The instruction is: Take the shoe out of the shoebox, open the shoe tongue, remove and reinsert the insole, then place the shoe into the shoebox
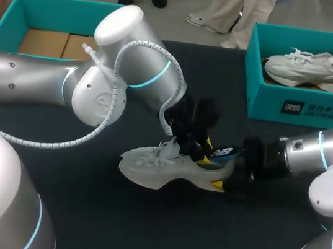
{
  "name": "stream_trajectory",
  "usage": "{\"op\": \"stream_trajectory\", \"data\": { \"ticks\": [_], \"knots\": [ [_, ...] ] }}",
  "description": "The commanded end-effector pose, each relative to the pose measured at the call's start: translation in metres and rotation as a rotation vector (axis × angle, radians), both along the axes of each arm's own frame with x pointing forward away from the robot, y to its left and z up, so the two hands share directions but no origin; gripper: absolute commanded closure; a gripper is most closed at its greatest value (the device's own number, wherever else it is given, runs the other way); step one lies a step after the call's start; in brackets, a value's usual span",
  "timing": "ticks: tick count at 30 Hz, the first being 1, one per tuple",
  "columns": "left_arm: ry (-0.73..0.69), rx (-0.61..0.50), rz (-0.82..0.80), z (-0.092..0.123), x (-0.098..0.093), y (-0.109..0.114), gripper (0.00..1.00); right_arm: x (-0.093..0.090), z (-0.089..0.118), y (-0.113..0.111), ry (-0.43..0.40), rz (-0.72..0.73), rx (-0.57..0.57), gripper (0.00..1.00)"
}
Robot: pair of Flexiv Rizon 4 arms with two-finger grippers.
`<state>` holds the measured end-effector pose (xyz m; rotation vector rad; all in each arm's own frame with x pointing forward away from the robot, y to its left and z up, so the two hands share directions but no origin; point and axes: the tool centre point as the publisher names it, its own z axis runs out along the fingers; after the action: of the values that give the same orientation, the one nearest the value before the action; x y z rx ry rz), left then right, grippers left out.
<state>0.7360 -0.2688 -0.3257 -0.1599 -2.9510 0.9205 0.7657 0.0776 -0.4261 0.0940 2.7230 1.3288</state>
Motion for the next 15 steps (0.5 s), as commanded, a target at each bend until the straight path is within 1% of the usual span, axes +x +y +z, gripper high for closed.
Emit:
{"op": "stream_trajectory", "data": {
  "ticks": [1, 11, 15],
  "knots": [
    [-0.037, 0.007, 0.025, -0.003, -0.004, 0.002, 0.55, -0.001, -0.003, 0.002, -0.001, -0.001, -0.002, 1.0],
    [-0.059, 0.024, 0.034, -0.012, -0.004, -0.006, 0.55, -0.001, -0.003, 0.002, -0.001, -0.001, -0.002, 1.0],
    [-0.09, 0.04, 0.061, -0.016, -0.002, -0.008, 0.56, -0.001, -0.003, 0.002, -0.001, -0.001, -0.002, 1.0]
  ]
}}
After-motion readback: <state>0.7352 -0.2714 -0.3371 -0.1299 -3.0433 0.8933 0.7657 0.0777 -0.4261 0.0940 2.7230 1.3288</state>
